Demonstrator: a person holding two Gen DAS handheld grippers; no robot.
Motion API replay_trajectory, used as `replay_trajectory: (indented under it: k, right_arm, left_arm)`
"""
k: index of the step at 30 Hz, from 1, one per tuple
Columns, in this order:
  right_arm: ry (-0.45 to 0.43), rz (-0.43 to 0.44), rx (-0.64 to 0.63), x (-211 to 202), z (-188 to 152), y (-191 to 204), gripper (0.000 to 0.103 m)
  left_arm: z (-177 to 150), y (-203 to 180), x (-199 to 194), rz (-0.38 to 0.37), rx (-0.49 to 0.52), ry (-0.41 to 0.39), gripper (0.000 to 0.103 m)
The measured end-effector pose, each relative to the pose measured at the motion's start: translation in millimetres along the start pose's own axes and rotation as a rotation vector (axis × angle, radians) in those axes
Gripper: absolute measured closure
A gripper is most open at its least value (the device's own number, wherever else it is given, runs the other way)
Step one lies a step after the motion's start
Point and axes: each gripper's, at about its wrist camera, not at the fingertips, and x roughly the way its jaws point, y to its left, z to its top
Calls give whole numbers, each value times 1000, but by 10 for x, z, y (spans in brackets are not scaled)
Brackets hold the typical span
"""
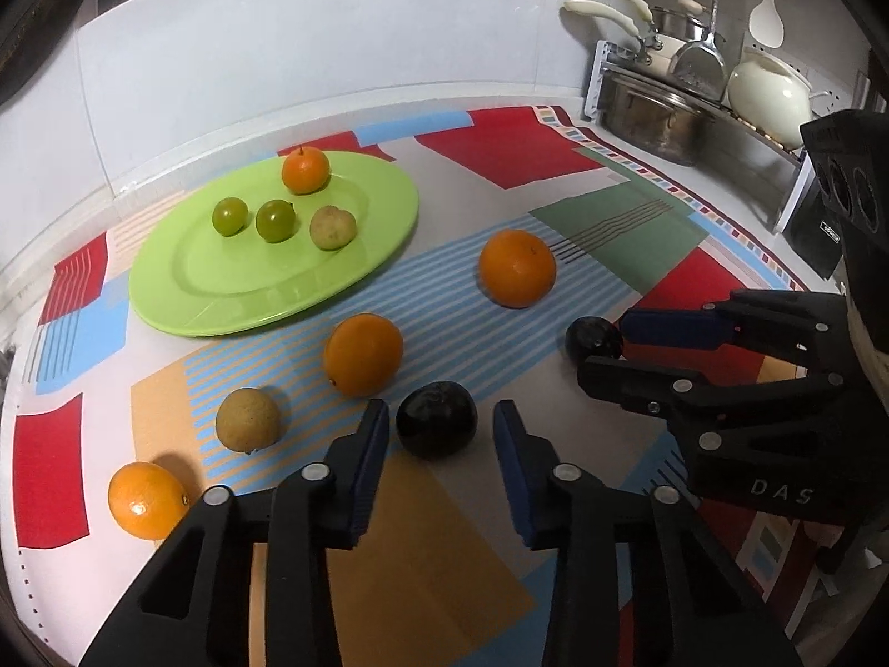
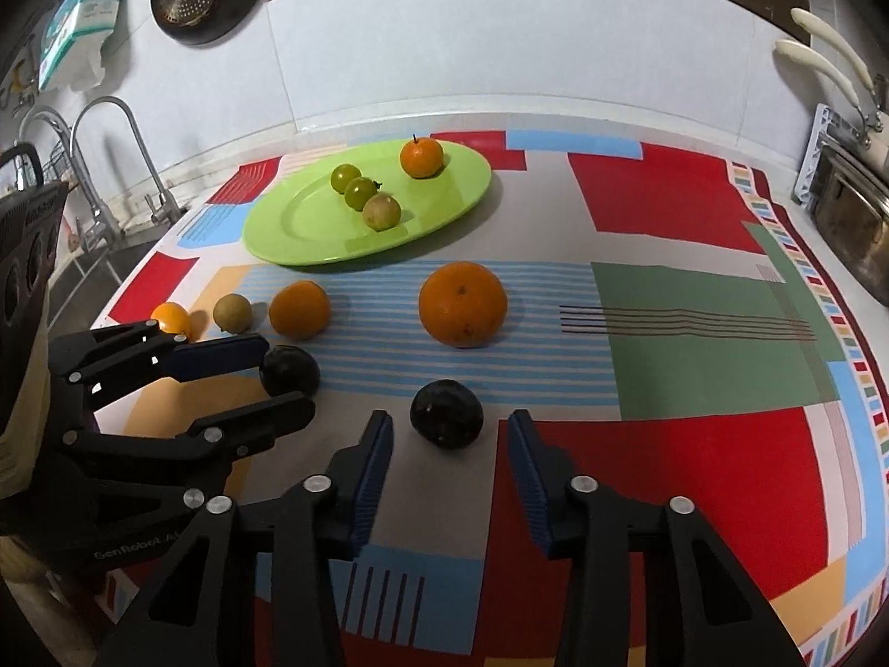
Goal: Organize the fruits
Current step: 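Grasp a dark plum with the left tool while the right tool grasps another plum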
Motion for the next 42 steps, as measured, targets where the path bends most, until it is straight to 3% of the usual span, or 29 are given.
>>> replay_trajectory:
  k: [11,23,42]
  right_arm:
    - [10,-1,-10,107,18,18,73]
    - [-24,21,-13,-56,40,70,73]
    - [-139,75,-81,-467,295,347,73]
  left_arm:
    - [5,43,43,-7,-26,22,73]
    - [32,13,-155,-3,-36,-17,73]
    - [123,128,-716,87,-81,-118,73]
